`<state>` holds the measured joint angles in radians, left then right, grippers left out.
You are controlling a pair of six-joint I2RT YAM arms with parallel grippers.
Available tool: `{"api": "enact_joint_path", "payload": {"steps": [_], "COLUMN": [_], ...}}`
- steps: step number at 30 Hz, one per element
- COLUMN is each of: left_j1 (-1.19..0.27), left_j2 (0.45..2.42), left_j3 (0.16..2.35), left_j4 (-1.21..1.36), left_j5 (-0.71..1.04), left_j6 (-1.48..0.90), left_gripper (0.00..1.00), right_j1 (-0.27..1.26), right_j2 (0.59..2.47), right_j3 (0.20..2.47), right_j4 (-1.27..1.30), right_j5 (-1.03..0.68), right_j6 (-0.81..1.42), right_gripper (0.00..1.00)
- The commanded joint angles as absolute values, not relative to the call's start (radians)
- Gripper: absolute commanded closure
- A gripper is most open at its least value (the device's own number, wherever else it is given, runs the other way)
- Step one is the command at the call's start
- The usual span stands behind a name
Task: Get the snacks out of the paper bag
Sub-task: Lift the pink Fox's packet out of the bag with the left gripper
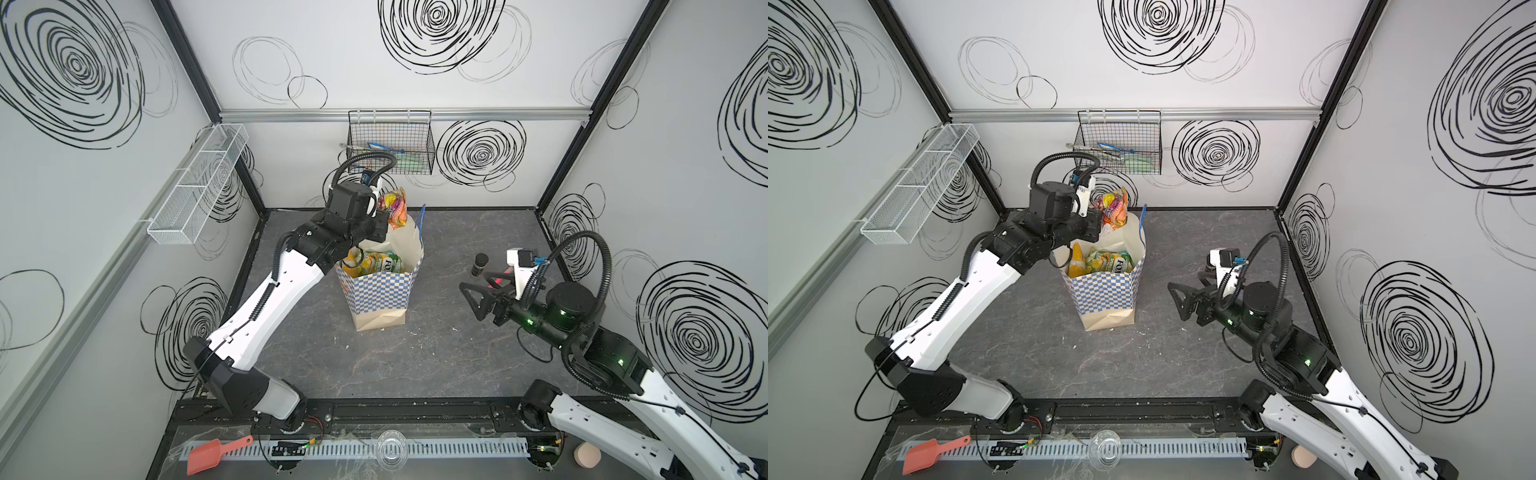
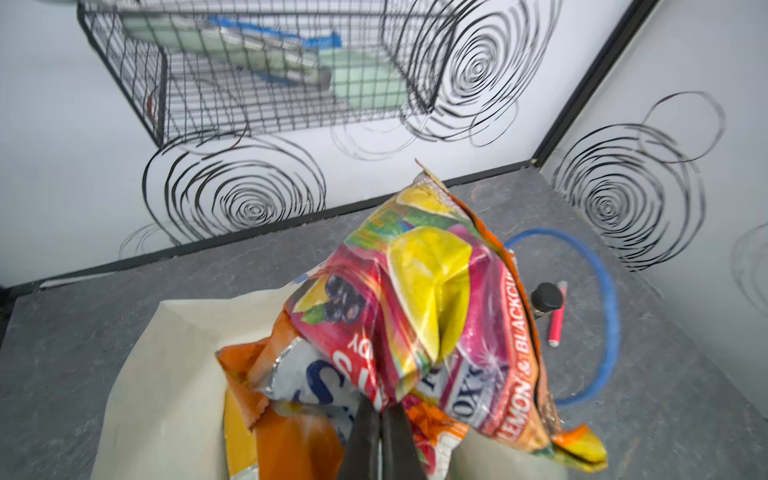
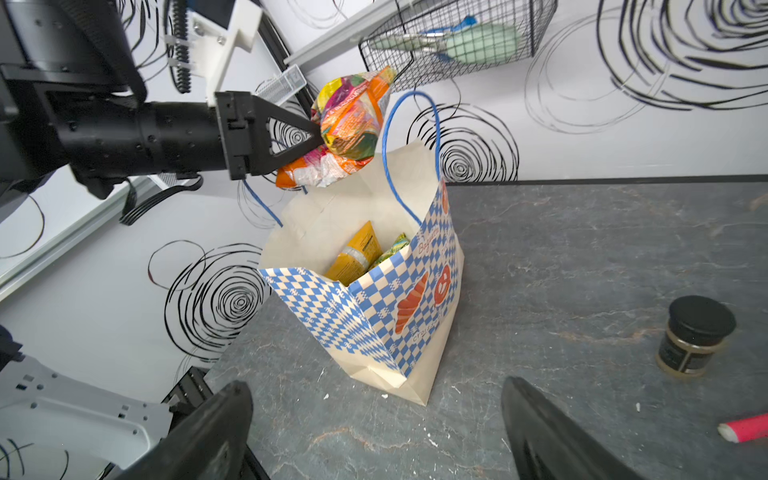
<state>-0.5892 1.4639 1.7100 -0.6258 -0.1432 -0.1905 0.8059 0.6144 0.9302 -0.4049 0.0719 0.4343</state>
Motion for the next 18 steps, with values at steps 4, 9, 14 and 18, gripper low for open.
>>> {"api": "enact_joint_path", "payload": {"steps": [4,9,14,18], "left_j1": [-0.707,-0.863,-1.01,-1.079], "left_j2": [1.35,1.291,1.325,1.413], "left_j3": [1.757,1.661,1.555,1.523], "left_j4": [-0.494,-0.33,-0.178,-0.152], "left_j5": [-0.21,-0.211,-0.263,-0.341], "left_j6": [-0.173,-0.168,-0.172,-0.179], "left_gripper": [1.0,1.0,1.0,1.0], "right_j1": [0.81,0.809,0.81,0.81], "right_j2": [0.531,0.487,0.449,0.399], "right_j3": [0.895,0.905,0.942,0.97], "right_j4": [-0.326,-0.341,-0.384,-0.414], "right_j5": [0.216,0.286,0.404,0.462], "right_j6": [0.447,0.4,0.344,0.334], "right_gripper": [0.03,0.03,0.03,0.03]}}
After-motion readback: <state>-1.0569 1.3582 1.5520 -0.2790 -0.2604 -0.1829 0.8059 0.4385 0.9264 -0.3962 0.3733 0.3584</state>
